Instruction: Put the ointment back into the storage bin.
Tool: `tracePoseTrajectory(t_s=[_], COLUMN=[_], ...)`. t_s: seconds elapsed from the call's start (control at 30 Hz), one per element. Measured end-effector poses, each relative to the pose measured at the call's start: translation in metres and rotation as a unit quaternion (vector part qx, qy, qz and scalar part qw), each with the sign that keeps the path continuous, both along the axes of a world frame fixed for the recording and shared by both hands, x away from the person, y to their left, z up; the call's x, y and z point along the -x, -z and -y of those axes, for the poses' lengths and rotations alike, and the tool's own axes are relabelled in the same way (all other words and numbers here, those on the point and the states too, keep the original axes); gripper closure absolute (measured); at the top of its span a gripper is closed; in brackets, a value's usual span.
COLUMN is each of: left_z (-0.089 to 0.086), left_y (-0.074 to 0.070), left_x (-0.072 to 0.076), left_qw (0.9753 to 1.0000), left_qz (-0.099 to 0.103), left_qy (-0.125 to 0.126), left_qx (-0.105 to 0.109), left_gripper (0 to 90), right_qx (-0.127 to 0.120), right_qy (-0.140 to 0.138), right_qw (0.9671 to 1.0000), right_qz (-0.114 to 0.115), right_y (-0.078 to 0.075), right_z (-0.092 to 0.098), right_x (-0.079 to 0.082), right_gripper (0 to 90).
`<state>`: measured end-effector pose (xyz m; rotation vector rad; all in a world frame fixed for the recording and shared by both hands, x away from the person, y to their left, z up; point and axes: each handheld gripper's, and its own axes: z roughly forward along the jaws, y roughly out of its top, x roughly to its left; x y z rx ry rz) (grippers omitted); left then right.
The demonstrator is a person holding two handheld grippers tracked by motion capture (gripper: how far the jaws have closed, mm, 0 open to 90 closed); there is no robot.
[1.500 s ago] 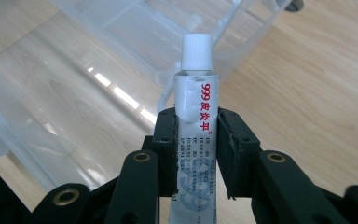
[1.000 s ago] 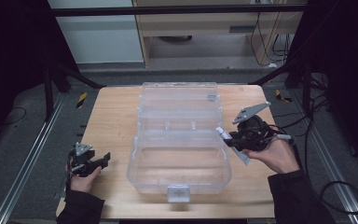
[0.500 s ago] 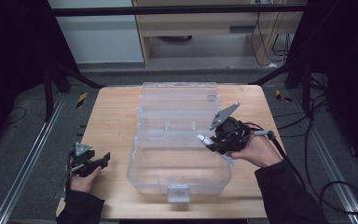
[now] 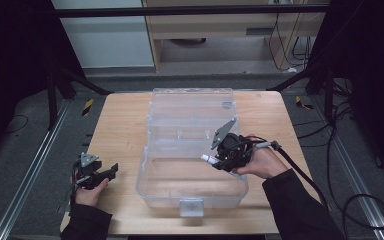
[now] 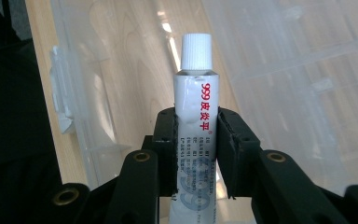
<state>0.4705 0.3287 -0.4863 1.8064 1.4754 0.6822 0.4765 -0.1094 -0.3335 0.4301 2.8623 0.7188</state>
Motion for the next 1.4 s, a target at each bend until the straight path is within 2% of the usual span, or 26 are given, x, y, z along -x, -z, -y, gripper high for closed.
tracePoseTrajectory(t_s=[0.5, 0.73, 1.07, 1.23, 1.4], left_z=[0.000, 0.000, 0.000, 0.000, 0.000], left_y=[0.000, 0.000, 0.000, 0.000, 0.000], left_x=[0.000, 0.000, 0.000, 0.000, 0.000], left_qw=[1.0000, 1.0000, 1.0000, 1.0000, 1.0000], left_qz=[0.000, 0.000, 0.000, 0.000, 0.000], left_qy=[0.000, 0.000, -0.001, 0.000, -0.001], left_qx=[-0.001, -0.001, -0.001, -0.001, -0.002], left_gripper=[31.2, 31.2, 31.4, 31.3, 31.4], right_qx=[0.038, 0.060, 0.076, 0.080, 0.093], right_qy=[-0.043, -0.050, -0.074, -0.072, -0.083], right_qw=[0.9982, 0.9967, 0.9939, 0.9935, 0.9914], right_qz=[-0.016, -0.022, -0.031, -0.038, -0.039], right_y=[0.031, 0.042, 0.060, 0.067, 0.075], right_z=[-0.015, -0.016, -0.019, -0.021, -0.024], right_x=[0.000, 0.000, -0.002, -0.004, -0.006], right_gripper=[69.8, 69.8, 69.8, 69.8, 69.8])
